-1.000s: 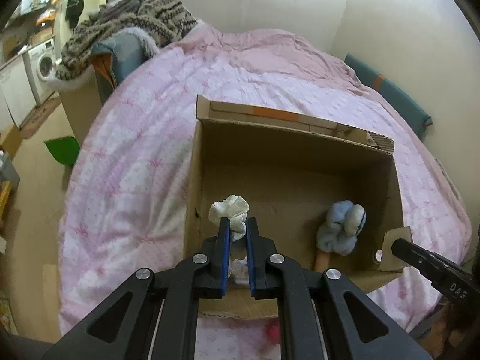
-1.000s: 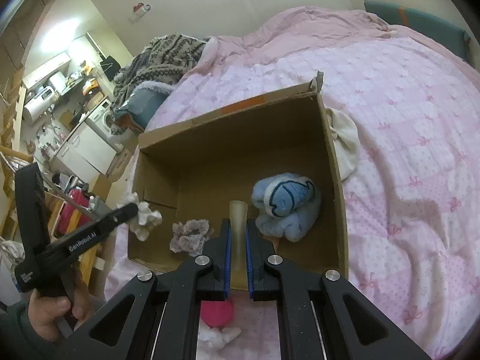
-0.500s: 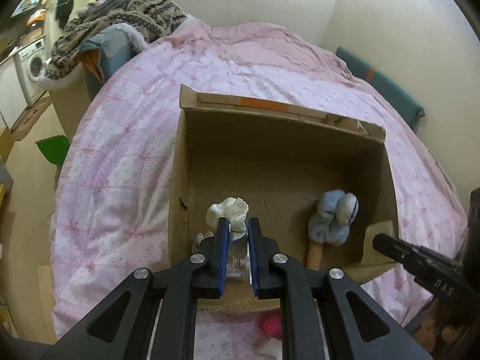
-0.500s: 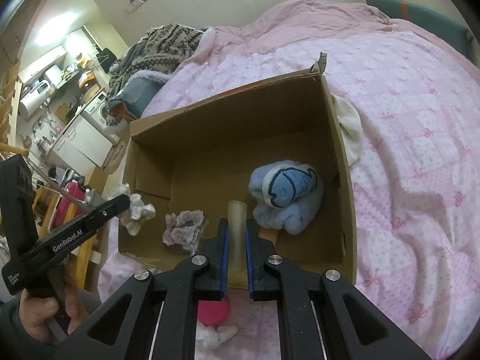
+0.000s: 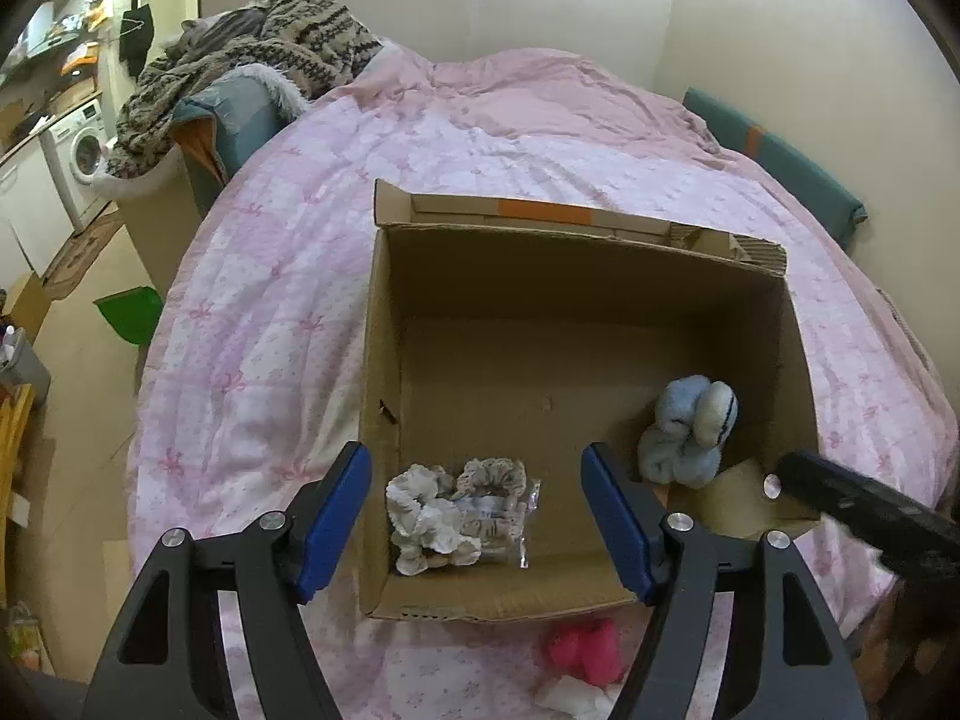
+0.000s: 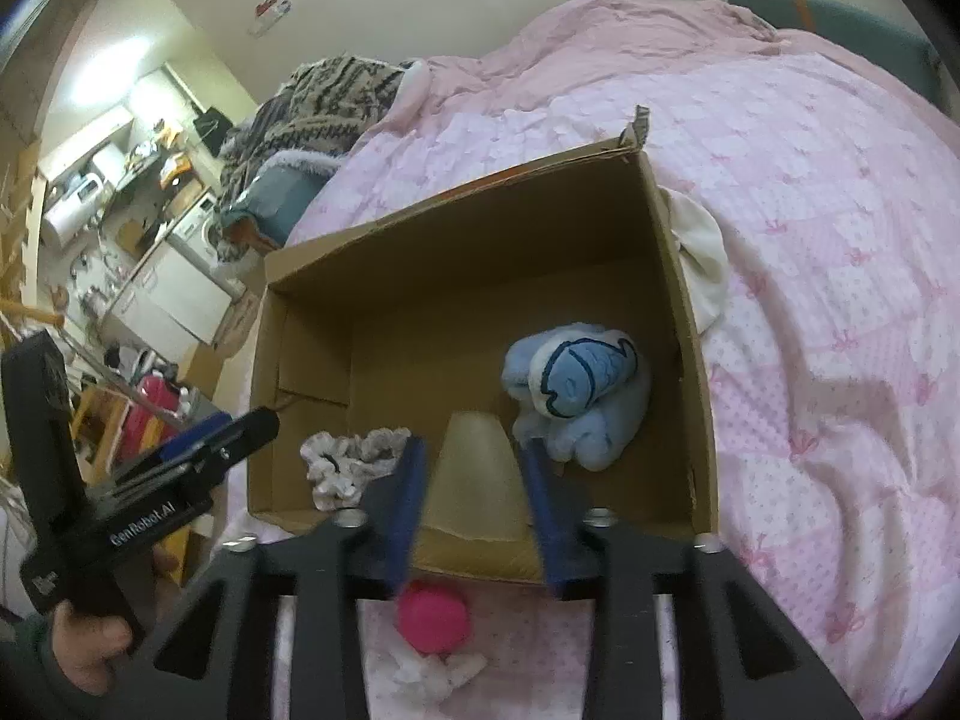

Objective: Organize soft objects
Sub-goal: 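Lift both open tools out of the box toward the pink duck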

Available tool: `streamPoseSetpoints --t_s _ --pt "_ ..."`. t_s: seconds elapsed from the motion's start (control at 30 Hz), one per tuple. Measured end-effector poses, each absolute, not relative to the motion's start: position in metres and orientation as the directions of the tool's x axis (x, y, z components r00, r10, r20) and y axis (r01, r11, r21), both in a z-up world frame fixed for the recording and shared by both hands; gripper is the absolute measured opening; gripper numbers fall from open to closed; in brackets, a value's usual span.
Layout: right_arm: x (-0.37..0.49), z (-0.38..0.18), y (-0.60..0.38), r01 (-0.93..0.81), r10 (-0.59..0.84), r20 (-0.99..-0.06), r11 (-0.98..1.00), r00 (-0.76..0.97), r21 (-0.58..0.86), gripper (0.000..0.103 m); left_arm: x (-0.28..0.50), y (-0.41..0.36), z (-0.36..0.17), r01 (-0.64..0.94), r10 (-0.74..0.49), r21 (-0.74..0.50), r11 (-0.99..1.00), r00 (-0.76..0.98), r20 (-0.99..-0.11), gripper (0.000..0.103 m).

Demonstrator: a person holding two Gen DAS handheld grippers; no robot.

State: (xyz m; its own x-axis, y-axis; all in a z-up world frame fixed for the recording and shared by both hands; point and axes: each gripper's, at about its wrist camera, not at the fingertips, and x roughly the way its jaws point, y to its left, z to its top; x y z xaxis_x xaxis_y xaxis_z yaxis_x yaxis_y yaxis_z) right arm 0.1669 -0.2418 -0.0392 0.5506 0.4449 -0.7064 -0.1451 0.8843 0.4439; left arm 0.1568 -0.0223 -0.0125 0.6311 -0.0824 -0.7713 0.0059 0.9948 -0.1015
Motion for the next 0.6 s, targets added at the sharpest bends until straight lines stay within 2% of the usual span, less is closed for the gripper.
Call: streamPoseSetpoints --t_s 0.03,0.13,0.6 --pt "0.1652 -0.036 -0.2437 -0.138 0.441 -0.691 0.883 0.573 0.449 0.075 0.1571 -0.0216 -0.0126 0.003 -0.082 -0.102 0.995 0.63 -0.772 0.07" --pt "0.1626 -0.0305 -0.2478 -0.137 0.434 -0.672 0.883 0.6 0.448 0.075 0.1571 -0.0214 -0.0121 -0.003 -0.074 -0.098 0.995 0.63 -0.773 0.07" --pt "0.1651 -0.0345 -0.2421 -0.132 0.432 -0.699 0.888 0.569 0.441 0.075 0.1583 -0.0209 -0.0145 -0.008 -0.075 -0.102 0.995 0.622 -0.779 0.07"
